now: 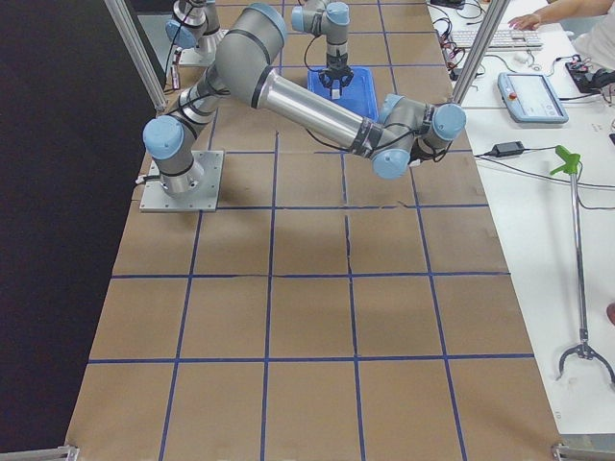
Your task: Assemble white blocks and place on blue tray
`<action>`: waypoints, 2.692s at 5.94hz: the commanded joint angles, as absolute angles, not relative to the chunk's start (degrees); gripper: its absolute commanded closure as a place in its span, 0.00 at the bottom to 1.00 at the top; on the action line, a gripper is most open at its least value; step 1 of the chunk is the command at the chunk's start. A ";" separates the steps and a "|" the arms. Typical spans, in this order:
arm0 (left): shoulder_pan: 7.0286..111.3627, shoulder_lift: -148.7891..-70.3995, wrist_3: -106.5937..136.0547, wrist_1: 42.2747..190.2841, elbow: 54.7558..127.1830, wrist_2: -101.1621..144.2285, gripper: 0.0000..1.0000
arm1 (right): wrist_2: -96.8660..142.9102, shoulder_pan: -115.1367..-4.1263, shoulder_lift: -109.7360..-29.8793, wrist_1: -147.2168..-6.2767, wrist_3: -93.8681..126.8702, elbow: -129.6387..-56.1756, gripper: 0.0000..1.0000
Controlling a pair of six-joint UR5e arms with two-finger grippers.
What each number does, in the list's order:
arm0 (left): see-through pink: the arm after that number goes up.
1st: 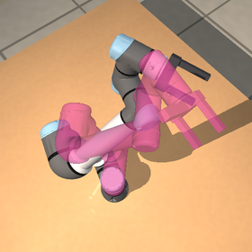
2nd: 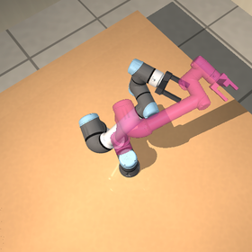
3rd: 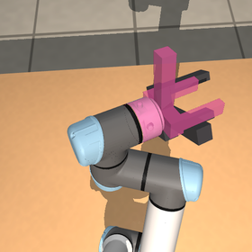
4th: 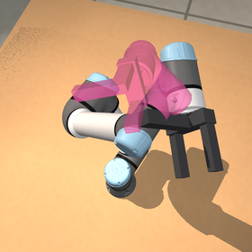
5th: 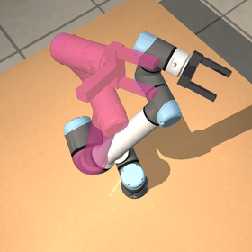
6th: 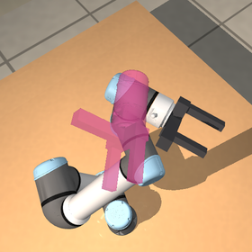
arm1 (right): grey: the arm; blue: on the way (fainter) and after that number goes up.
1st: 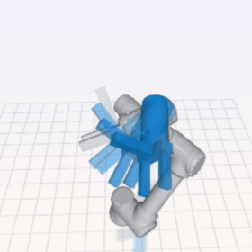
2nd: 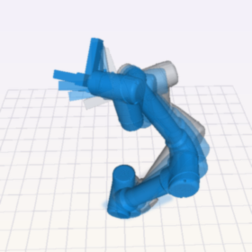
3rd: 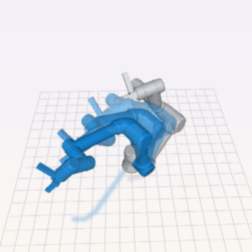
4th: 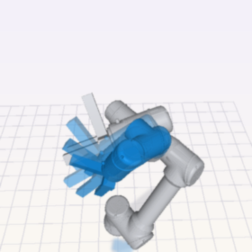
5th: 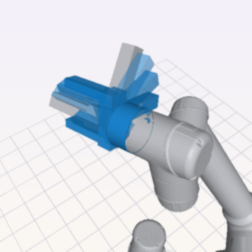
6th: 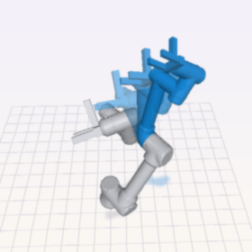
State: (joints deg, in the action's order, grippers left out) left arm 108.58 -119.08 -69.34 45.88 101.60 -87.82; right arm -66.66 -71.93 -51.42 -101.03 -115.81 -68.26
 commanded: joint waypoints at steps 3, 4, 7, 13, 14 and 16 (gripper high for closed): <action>108.46 -117.44 -67.08 46.92 101.34 -88.42 0.17 | -65.39 -74.87 -61.42 -109.81 -108.67 -86.18 0.66; 108.28 -115.25 -66.28 53.55 99.51 -88.50 0.17 | -65.48 -76.88 -62.65 -112.56 -107.76 -89.09 0.66; 105.03 -100.69 -64.87 76.72 94.59 -88.51 0.16 | -64.69 -83.99 -64.68 -118.20 -97.67 -92.63 0.69; 95.82 -88.61 -17.94 86.66 91.67 -88.50 0.01 | -65.48 -101.42 -60.14 -149.46 -76.29 -105.63 0.69; 92.06 -87.11 -14.88 87.44 91.58 -88.51 0.01 | -65.39 -101.51 -59.16 -150.11 -76.29 -105.91 0.69; 89.30 -84.39 -10.40 89.28 92.20 -88.50 0.01 | -65.48 -101.95 -59.06 -149.86 -76.20 -106.78 0.69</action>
State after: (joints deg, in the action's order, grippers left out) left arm 90.37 -85.66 -12.95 88.04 92.11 -88.42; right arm -65.46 -101.78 -59.19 -149.85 -76.27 -106.16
